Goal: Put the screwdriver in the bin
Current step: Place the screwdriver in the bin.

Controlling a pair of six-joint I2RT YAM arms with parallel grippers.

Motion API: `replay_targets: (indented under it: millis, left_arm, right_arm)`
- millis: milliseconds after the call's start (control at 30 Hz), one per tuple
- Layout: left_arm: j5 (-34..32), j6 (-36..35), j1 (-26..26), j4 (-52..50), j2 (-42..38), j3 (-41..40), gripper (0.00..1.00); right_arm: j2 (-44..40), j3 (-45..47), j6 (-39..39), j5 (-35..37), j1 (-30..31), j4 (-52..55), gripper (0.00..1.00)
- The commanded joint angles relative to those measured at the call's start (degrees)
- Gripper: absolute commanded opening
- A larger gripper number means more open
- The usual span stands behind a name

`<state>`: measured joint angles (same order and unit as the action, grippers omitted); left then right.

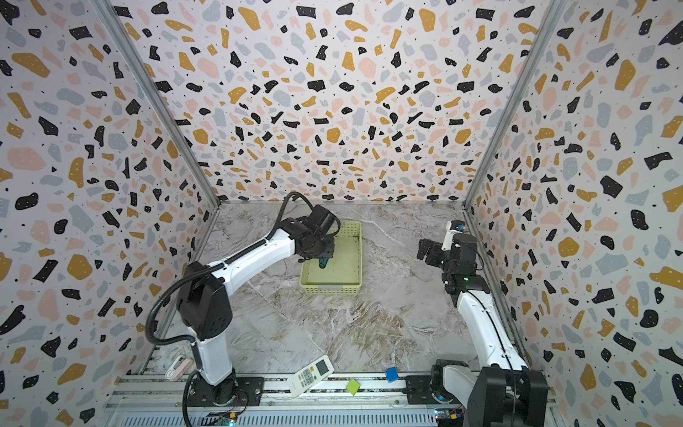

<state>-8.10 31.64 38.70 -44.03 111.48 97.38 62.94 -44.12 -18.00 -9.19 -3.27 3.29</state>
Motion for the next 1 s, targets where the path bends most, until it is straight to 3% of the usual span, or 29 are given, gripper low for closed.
replay_targets:
  millis: [0, 233, 667, 967]
  left_arm:
    - [-1.71, 1.24, 1.58, 1.76, 4.72, 4.85, 0.00]
    - [-2.23, 2.74, 1.91, 4.33, 10.58, 5.74, 0.00]
    - [-1.13, 4.39, 1.91, 10.45, 11.55, -0.50, 0.09]
    - [-1.31, 4.38, 1.91, 10.58, 11.74, -0.59, 0.24]
  right_arm:
    - [-1.45, -0.75, 0.06, 0.01, -0.34, 0.84, 1.00]
    - [-1.94, -0.44, 0.54, 0.13, -0.73, 1.28, 1.00]
    - [-1.41, -0.26, 0.59, 0.01, -1.04, 1.02, 1.00]
    - [-1.48, -0.18, 0.52, -0.02, -1.13, 1.20, 1.00]
